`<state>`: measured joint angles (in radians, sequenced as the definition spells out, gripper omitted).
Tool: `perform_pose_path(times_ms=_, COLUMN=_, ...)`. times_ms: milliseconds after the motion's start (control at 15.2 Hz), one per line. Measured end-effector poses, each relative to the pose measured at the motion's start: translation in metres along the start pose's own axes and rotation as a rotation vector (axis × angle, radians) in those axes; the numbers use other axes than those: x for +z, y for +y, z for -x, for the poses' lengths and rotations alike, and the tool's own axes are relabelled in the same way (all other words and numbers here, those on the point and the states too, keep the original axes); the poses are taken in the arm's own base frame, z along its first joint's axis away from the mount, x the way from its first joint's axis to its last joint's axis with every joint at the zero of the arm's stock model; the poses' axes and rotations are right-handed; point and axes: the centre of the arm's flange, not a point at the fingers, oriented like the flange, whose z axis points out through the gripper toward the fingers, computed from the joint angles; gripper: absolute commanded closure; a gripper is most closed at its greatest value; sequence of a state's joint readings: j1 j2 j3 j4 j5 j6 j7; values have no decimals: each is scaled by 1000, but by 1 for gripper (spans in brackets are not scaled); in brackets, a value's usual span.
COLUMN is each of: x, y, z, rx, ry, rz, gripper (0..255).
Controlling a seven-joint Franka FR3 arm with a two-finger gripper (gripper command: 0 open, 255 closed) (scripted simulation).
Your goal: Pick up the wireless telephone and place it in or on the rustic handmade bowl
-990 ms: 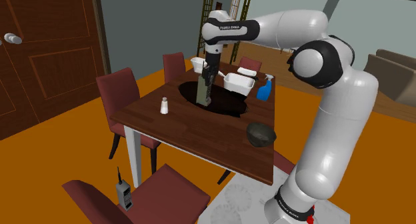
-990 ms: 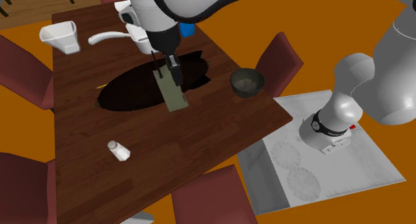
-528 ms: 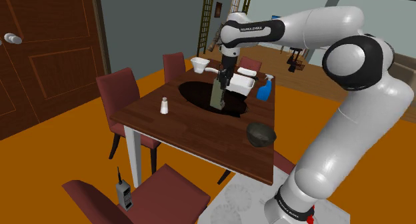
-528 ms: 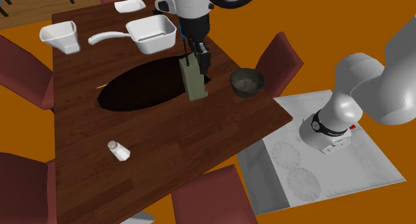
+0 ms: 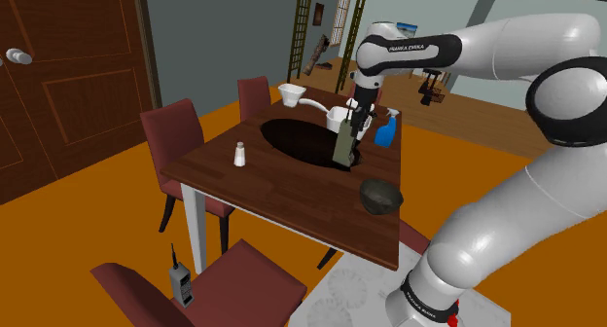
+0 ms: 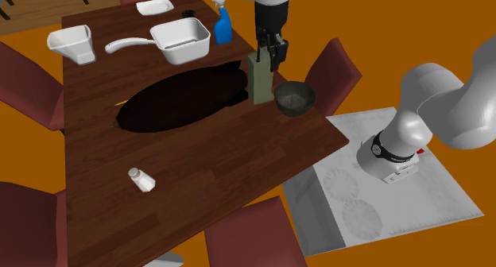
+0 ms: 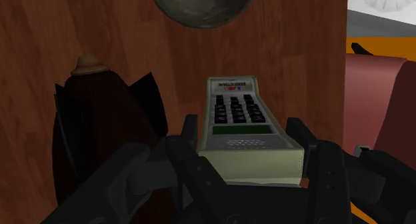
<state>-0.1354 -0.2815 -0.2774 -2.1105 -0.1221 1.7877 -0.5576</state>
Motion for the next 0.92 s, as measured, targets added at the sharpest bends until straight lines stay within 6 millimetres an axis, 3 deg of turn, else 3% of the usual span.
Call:
perform_pose_path(times_ms=858, x=7, y=43, z=168, rx=0, ry=1, rz=0, gripper=255)
perform_pose_path(times_ms=924, x=9, y=44, z=174, rx=0, ry=1, rz=0, gripper=255)
